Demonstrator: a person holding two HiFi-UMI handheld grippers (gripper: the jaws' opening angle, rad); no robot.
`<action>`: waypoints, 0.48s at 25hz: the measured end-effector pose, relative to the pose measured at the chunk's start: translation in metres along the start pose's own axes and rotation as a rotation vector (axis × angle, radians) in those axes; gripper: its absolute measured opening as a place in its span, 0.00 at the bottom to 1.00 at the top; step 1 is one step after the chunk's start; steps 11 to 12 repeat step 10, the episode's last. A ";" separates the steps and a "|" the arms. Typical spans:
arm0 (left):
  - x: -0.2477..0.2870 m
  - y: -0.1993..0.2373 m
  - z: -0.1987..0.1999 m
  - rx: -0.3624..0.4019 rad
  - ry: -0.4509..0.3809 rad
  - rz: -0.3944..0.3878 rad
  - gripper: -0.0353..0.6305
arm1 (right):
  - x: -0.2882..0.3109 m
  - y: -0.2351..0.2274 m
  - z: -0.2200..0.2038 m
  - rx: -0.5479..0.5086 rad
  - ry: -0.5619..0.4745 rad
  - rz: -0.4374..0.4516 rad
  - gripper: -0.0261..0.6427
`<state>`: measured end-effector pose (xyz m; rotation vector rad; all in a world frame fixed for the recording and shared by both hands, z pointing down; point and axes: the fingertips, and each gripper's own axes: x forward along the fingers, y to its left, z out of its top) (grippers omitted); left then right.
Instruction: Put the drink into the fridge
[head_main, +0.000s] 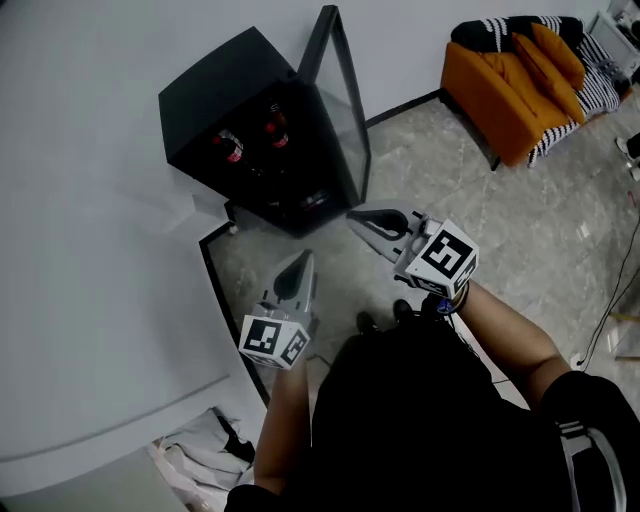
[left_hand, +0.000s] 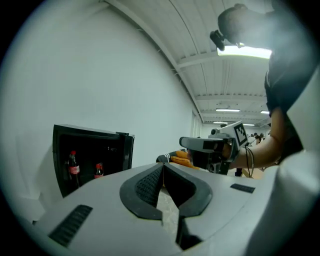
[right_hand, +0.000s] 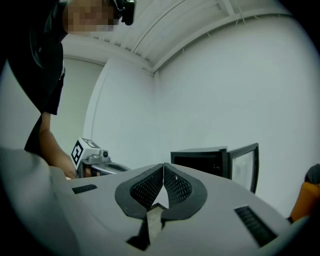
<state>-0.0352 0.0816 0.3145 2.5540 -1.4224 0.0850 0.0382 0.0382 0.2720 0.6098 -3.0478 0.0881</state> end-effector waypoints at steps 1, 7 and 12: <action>-0.005 0.004 -0.003 -0.006 0.000 -0.004 0.07 | -0.001 0.002 0.003 -0.008 -0.008 -0.006 0.07; -0.038 0.032 -0.009 -0.044 -0.036 0.027 0.07 | -0.014 -0.014 0.027 0.045 -0.127 -0.120 0.07; -0.054 0.044 -0.017 -0.068 -0.038 0.039 0.07 | -0.010 -0.013 0.034 0.047 -0.166 -0.166 0.07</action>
